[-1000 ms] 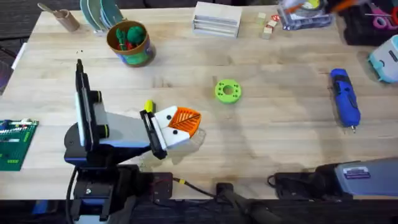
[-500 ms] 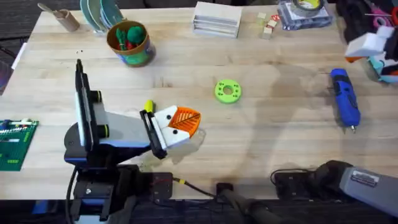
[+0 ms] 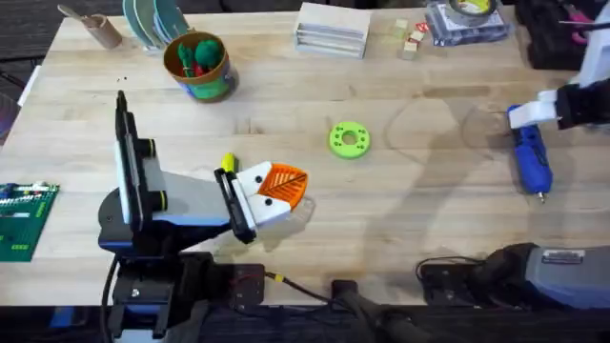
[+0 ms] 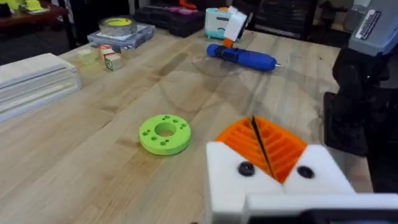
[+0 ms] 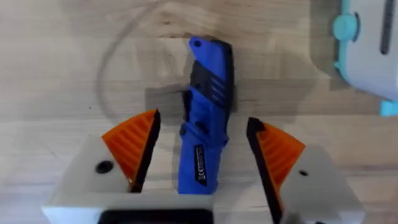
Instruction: Pick up the gripper from the table and insert it into the empty holder that is missing its gripper. Then pick up a screw, insert it into the mounting hole, and use the screwdriver to tighten it. Finally, clean up the table by picking up the vegetable and placing it into the bucket.
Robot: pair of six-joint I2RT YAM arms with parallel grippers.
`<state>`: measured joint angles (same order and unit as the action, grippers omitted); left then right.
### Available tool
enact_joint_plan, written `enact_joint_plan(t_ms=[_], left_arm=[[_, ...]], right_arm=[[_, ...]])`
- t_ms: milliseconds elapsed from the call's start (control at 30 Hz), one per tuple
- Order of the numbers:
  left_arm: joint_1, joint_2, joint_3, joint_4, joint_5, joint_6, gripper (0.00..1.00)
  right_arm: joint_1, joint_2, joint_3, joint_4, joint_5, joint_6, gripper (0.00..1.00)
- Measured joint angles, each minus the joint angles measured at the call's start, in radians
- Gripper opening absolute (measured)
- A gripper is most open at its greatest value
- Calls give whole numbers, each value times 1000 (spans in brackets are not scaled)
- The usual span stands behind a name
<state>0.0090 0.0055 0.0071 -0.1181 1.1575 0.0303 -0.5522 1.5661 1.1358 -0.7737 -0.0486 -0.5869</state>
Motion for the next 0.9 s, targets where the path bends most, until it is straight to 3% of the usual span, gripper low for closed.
enact_joint_plan(t_ms=[567, 700, 900], left_arm=[[0, 0, 0, 0, -1, 0, 4], [0, 0, 0, 0, -1, 0, 4], [0, 0, 0, 0, -1, 0, 4]], right_arm=[[0, 201, 0, 115, 1, -80, 917], [1, 201, 0, 110, -5, -81, 792], [1, 200, 1, 113, -1, -91, 515]])
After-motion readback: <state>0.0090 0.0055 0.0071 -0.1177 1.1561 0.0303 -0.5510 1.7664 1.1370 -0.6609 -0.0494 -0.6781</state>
